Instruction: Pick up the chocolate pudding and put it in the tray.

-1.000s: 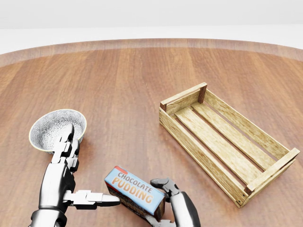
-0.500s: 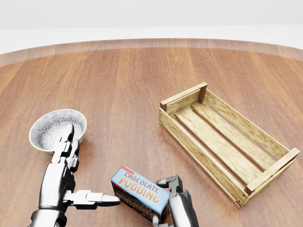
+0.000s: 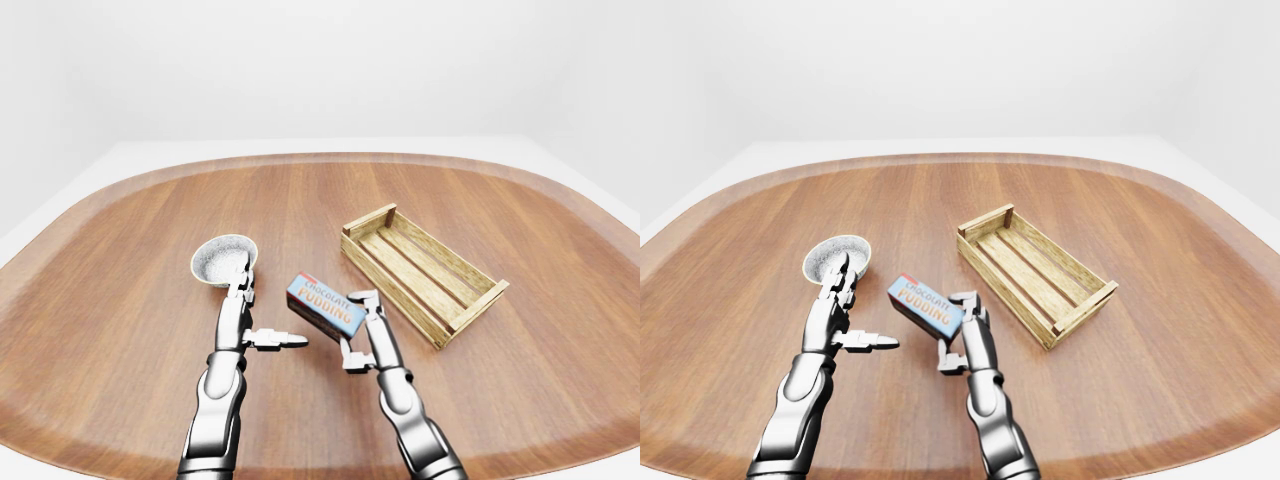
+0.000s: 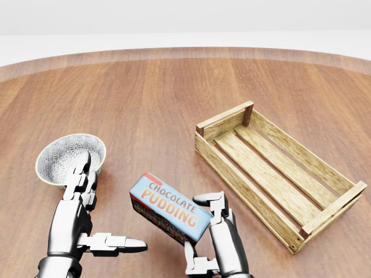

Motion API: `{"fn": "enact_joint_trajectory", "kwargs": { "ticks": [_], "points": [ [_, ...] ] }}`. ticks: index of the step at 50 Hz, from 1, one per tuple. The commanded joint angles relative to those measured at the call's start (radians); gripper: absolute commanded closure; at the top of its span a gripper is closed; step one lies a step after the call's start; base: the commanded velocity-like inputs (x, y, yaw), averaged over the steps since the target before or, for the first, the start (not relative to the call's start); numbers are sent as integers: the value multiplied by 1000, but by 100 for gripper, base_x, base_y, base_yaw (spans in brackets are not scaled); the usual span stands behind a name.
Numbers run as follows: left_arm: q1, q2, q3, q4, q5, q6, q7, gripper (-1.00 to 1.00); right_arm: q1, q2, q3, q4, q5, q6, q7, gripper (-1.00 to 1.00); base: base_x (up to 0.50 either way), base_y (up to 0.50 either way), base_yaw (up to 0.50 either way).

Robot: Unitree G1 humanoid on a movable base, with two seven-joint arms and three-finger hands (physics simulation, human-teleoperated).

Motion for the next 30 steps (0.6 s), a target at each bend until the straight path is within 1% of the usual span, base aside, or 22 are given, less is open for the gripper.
{"fn": "enact_joint_trajectory", "kwargs": {
  "ticks": [1,5,7,12,13,17,18,19,21,22,24,30],
  "points": [
    [-3,0,1,6,-2,4,1,-100,20,-11,6,-161,76,0,30,100,0,0,0],
    [-4,1,2,7,-2,3,1,-100,21,-15,6,-209,83,0,39,100,0,0,0],
    [-5,1,2,12,-2,-2,1,-100,13,-16,2,-206,88,0,39,100,0,0,0],
    [-5,1,1,15,-2,-5,0,-100,14,-15,4,-203,88,0,35,100,0,0,0],
    [-3,1,0,6,-1,2,0,-100,17,-14,7,-207,87,0,34,100,0,0,0],
    [-3,1,1,11,-1,-4,-1,-100,13,-13,10,-222,91,0,37,100,0,0,0],
    [-3,1,0,10,-1,-3,-1,-100,15,-13,11,-231,91,0,39,100,0,0,0],
    [2,1,-1,-4,0,6,-1,-100,11,-14,9,-234,93,0,41,100,0,0,0],
    [4,0,-2,-11,1,11,-2,-100,10,-15,6,-246,98,0,45,100,0,0,0],
    [4,0,-2,-12,1,12,-2,-100,1,-19,1,-175,91,0,20,100,0,0,0],
    [4,0,-2,-14,1,14,-2,-100,4,-15,-3,-249,109,0,54,100,0,0,0],
    [5,0,-2,-14,1,15,-2,-100,-39,-11,-21,-249,115,0,67,100,0,0,0]
  ]
}}
